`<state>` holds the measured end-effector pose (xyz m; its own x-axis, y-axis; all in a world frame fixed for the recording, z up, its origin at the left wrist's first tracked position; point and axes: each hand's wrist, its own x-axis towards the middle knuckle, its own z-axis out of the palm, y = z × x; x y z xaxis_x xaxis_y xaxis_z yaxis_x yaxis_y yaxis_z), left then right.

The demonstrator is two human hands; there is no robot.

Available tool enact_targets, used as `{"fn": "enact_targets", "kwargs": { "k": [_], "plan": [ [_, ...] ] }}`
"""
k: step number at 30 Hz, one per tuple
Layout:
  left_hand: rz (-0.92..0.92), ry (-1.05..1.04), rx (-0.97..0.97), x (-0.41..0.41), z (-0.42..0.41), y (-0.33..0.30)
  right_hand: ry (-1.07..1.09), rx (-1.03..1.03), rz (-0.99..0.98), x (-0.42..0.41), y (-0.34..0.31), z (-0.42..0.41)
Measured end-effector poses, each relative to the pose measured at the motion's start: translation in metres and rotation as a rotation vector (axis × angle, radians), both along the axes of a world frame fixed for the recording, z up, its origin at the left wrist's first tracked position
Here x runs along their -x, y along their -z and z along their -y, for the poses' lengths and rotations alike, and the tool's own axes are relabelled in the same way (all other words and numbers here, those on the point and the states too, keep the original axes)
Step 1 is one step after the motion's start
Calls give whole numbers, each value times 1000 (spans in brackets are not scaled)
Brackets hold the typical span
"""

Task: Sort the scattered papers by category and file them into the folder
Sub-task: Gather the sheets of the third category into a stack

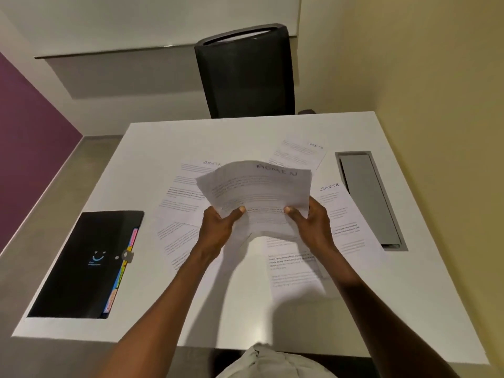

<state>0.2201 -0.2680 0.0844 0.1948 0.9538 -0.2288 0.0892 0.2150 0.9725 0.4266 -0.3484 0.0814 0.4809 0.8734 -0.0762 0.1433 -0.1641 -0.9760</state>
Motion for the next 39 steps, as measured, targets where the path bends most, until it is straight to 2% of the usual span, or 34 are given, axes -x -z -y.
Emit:
{"fn": "enact_targets", "kwargs": {
  "k": [6, 15, 20, 23, 29, 33, 35, 39],
  "plan": [
    [-148, -11, 131, 5, 39, 52, -76, 174, -75, 15, 61, 26],
    [-175, -75, 64, -2, 33, 45, -70, 208, -63, 8, 69, 20],
    [-100, -86, 54, 15, 14, 41, -145, 254, -56, 10, 65, 2],
    [-128, -103, 73, 34, 6, 40, -227, 258, -17, 23, 62, -9],
    [-188, -248, 94, 106, -9, 41, -350, 339, 281, 52, 75, -26],
    [-160, -381, 103, 150, -20, 43, -418, 448, 462, 73, 93, -33],
    [-146, -445, 136, 170, -26, 42, -513, 468, 603, 89, 101, -35],
    [-138, -518, 174, 215, -44, 45, -780, 512, 763, 129, 115, -44]
  ]
}}
